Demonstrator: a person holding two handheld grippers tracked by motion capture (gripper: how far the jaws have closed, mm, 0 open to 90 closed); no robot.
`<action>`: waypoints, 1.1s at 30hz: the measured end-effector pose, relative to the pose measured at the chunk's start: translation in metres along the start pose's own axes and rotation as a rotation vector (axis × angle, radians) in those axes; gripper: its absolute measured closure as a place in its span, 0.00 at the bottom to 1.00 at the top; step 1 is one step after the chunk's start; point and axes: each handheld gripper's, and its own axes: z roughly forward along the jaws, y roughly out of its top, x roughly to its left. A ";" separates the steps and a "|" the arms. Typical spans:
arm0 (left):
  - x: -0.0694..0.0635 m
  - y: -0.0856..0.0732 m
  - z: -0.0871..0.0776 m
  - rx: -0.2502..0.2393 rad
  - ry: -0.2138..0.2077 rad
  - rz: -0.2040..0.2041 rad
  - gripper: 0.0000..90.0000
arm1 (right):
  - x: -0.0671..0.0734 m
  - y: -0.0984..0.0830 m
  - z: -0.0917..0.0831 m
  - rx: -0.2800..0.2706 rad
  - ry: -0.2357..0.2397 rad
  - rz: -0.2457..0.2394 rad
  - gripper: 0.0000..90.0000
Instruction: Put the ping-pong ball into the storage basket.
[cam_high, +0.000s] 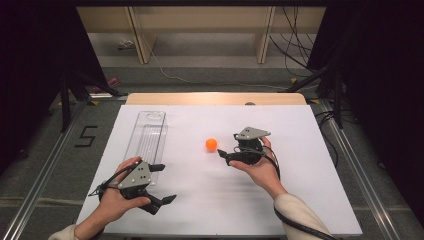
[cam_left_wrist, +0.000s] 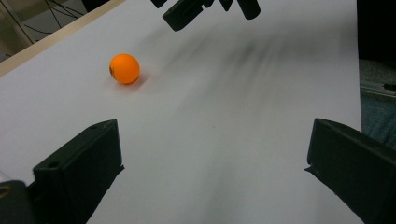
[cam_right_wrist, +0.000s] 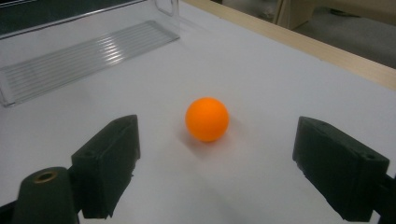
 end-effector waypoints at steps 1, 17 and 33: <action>0.000 0.000 0.000 0.000 0.000 0.000 0.03 | 0.000 0.001 0.004 0.008 0.003 -0.001 0.18; 0.000 0.000 -0.001 -0.001 -0.002 0.001 0.03 | -0.002 0.006 0.027 0.034 0.012 -0.002 0.18; 0.000 0.000 -0.001 -0.002 -0.001 0.001 0.03 | -0.002 0.008 0.045 0.059 0.020 -0.008 0.18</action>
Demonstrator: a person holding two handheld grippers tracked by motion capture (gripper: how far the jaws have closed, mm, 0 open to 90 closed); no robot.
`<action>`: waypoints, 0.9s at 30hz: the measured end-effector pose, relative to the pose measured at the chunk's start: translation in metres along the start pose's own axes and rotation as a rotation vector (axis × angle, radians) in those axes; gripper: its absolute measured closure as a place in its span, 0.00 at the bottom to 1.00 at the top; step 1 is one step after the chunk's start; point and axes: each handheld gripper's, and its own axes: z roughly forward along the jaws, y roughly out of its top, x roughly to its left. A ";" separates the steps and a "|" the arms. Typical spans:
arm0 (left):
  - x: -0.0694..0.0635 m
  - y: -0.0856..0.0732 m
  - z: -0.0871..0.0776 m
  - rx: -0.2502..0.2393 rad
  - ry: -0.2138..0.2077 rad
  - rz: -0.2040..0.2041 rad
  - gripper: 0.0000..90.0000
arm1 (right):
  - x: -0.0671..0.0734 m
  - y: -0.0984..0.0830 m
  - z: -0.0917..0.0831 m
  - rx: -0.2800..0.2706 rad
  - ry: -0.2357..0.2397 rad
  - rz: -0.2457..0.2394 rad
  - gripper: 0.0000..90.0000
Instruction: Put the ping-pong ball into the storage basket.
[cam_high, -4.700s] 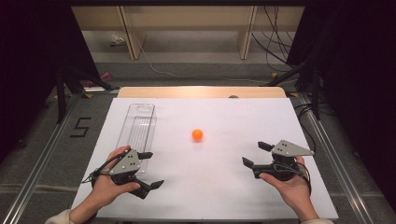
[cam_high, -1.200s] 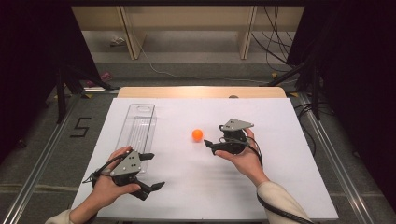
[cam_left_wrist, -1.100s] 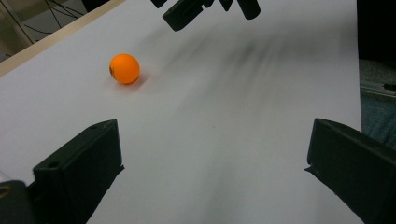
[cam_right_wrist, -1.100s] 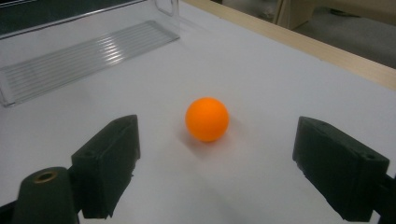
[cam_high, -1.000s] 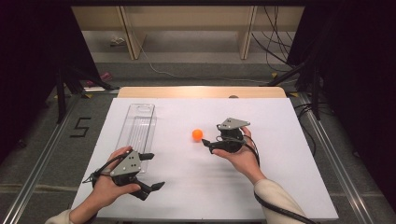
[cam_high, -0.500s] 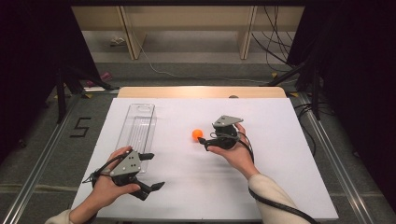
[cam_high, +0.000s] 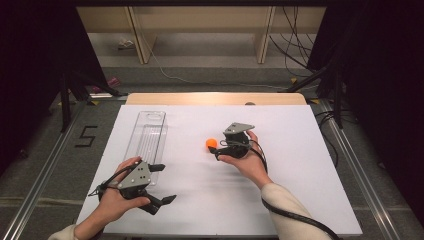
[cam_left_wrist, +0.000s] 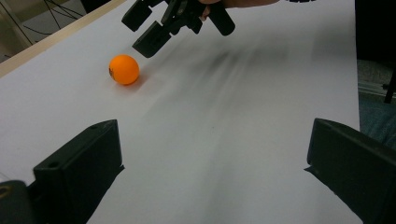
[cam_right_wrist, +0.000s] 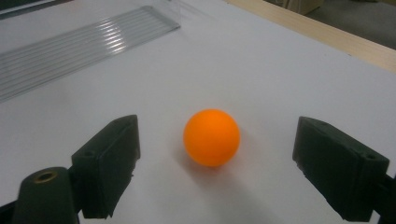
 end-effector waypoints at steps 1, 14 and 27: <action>0.000 0.000 0.000 0.000 0.000 0.000 0.03 | 0.000 0.000 0.000 0.000 0.000 0.000 0.18; 0.000 0.000 -0.001 -0.003 -0.003 0.000 0.03 | 0.002 0.005 0.026 0.047 0.010 -0.006 0.18; 0.000 0.000 -0.001 -0.004 -0.004 -0.002 0.03 | 0.002 0.005 0.043 0.097 0.011 -0.004 0.23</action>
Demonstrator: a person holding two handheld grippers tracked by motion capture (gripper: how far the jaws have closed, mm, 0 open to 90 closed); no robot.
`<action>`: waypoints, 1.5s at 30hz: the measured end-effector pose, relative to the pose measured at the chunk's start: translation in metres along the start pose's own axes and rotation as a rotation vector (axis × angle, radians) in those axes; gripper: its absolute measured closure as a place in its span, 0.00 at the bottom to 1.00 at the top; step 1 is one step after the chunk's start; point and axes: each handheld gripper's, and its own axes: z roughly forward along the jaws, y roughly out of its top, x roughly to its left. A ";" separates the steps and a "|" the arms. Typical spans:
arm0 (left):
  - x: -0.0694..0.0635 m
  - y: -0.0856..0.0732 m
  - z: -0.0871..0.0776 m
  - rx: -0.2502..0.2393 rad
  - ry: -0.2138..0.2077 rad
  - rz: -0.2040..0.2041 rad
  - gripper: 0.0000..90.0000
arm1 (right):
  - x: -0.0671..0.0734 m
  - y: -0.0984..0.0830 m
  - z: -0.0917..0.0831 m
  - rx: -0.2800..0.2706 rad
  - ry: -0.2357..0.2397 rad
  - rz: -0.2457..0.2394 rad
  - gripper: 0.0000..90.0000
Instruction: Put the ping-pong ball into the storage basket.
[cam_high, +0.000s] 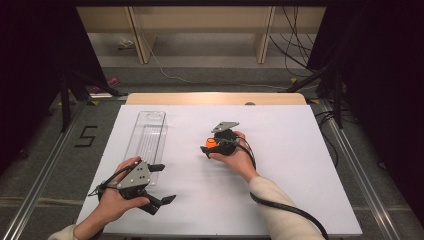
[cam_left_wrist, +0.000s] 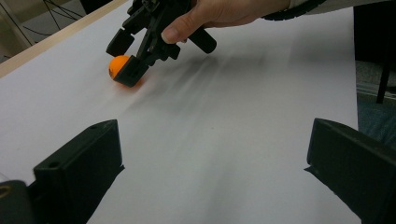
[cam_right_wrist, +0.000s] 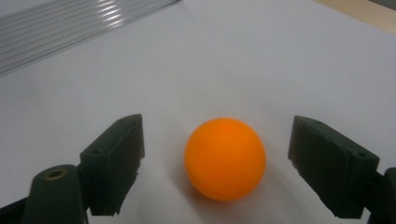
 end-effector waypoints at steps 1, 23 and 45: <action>0.000 0.000 0.000 0.000 0.000 0.000 0.03 | 0.000 0.000 0.001 0.004 0.000 -0.006 0.26; 0.000 0.000 0.000 0.000 -0.002 -0.001 0.03 | -0.001 -0.002 0.006 0.051 -0.015 -0.012 0.51; 0.000 0.000 0.000 -0.001 -0.004 0.002 0.03 | 0.003 0.002 0.002 0.044 -0.014 -0.026 0.57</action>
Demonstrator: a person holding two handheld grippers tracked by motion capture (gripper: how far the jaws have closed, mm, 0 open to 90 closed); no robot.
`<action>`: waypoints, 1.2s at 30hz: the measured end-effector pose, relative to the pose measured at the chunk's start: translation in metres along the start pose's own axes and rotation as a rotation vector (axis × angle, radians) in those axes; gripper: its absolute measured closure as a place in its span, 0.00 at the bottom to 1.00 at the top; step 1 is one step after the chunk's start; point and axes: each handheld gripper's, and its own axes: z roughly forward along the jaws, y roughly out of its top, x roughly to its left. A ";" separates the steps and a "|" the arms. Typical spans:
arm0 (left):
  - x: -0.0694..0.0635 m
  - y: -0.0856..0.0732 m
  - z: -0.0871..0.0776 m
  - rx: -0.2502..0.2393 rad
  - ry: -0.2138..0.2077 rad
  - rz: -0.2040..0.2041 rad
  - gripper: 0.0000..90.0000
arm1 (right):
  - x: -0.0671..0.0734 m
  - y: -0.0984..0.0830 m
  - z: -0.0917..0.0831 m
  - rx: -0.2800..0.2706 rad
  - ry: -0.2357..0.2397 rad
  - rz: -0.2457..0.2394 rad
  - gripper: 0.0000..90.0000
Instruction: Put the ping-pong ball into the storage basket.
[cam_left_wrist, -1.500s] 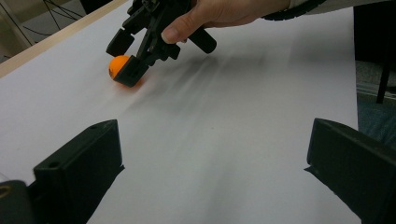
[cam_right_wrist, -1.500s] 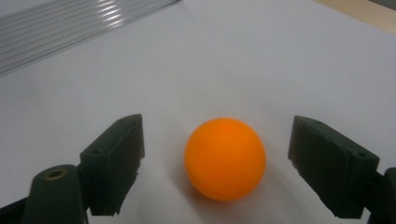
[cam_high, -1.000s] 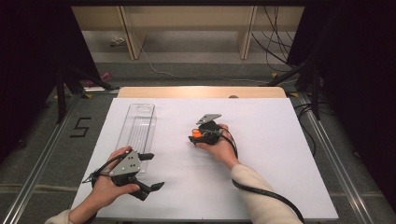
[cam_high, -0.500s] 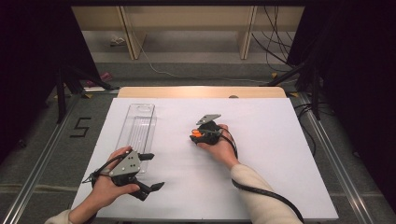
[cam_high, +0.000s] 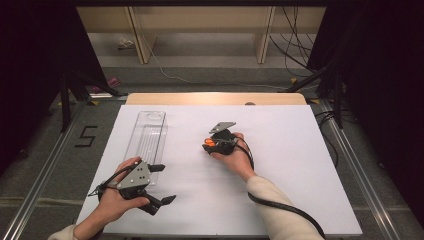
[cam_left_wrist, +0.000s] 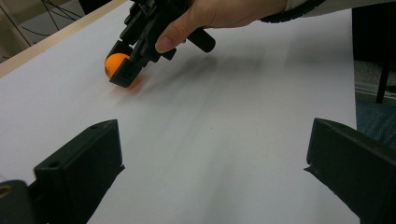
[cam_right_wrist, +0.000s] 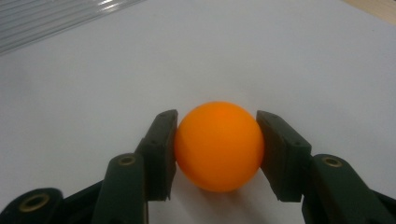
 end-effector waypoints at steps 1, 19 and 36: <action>0.000 0.000 0.000 0.000 0.000 0.000 0.03 | 0.000 0.001 -0.001 -0.002 0.000 -0.004 0.57; 0.000 0.000 0.000 0.001 0.000 0.001 0.03 | 0.007 0.010 -0.010 -0.036 -0.001 -0.014 0.57; 0.000 0.000 0.000 0.002 0.000 0.001 0.03 | 0.012 0.017 -0.017 -0.063 0.001 -0.021 0.57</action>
